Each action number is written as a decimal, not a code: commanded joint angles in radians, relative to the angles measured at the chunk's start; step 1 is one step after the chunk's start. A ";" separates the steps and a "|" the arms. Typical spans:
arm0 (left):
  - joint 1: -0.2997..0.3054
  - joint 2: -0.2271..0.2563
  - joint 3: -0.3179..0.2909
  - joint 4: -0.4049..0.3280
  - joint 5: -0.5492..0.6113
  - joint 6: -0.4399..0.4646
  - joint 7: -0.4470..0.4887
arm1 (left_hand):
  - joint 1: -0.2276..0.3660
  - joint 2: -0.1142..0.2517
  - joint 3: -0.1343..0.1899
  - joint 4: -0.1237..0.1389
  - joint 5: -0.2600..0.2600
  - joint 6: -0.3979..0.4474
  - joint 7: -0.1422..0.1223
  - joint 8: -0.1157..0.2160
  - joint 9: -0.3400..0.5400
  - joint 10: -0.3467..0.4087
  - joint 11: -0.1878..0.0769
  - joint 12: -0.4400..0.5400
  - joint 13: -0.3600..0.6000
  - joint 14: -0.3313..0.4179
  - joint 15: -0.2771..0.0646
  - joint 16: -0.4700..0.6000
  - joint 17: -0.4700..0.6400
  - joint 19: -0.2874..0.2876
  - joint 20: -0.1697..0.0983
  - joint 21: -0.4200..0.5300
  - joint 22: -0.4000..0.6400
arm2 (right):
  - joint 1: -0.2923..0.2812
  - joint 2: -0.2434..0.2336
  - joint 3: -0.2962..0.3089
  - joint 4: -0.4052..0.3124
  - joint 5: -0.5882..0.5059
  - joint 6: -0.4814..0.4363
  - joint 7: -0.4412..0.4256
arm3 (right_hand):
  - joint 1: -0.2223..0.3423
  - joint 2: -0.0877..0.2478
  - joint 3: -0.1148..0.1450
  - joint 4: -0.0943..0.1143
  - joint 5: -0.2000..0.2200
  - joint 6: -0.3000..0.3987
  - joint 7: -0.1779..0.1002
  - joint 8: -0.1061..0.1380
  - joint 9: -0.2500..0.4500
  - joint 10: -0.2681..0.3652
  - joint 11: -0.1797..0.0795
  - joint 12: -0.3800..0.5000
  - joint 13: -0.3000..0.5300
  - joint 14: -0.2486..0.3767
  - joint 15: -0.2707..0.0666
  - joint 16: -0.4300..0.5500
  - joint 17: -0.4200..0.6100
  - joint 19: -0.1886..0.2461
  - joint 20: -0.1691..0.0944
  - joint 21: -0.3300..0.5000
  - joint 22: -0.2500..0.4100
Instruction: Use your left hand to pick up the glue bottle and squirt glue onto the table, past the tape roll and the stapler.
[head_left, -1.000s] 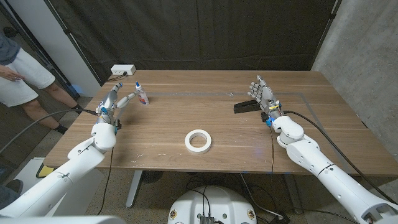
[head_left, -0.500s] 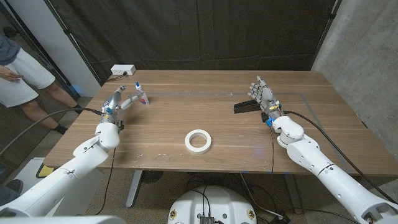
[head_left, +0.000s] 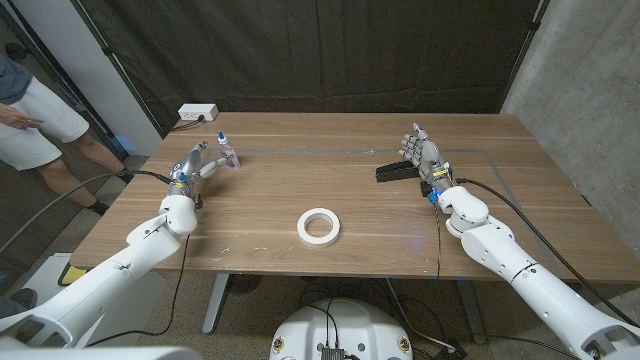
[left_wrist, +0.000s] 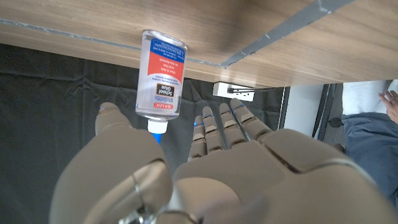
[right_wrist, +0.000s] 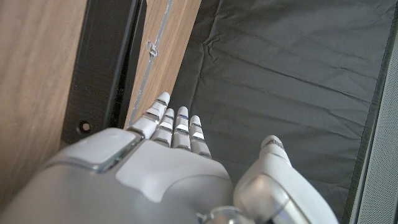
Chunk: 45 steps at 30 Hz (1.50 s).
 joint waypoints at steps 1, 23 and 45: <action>-0.090 -0.021 0.072 0.096 -0.002 -0.020 -0.021 | 0.007 0.005 0.000 -0.004 0.001 0.012 -0.001 -0.006 0.003 0.006 0.000 -0.001 0.001 0.014 -0.001 -0.002 0.006 0.008 0.003 -0.004 0.003 | -0.005 -0.006 0.006 -0.007 -0.002 -0.003 -0.011 | 0.007 0.003 0.002 -0.003 0.001 0.004 0.000 -0.001 0.004 0.008 0.001 0.001 0.001 0.008 0.004 -0.001 0.005 0.008 -0.001 0.002 0.002; -0.212 -0.079 0.154 0.245 -0.005 -0.106 -0.038 | 0.009 0.010 -0.002 -0.003 0.001 0.021 0.000 -0.008 0.004 0.015 -0.002 -0.004 0.002 0.020 -0.007 -0.004 0.006 0.009 0.003 -0.007 0.003 | -0.024 -0.025 0.020 -0.051 0.003 -0.036 -0.039 | 0.006 0.005 0.000 -0.004 0.001 0.006 -0.004 0.000 0.004 0.015 0.001 0.003 0.001 0.015 0.005 0.001 0.006 0.014 0.001 0.003 0.002; -0.289 -0.104 0.216 0.311 0.014 -0.105 -0.075 | 0.036 0.023 0.007 -0.013 0.002 0.039 0.000 -0.007 0.004 0.029 -0.005 -0.006 0.002 0.028 -0.010 -0.005 0.005 0.011 0.001 -0.010 0.003 | -0.004 -0.009 0.005 -0.014 0.011 -0.028 -0.010 | 0.006 0.006 0.000 -0.005 0.001 0.008 -0.008 0.000 0.004 0.021 0.000 0.004 0.001 0.022 0.004 0.002 0.006 0.021 0.003 0.004 0.003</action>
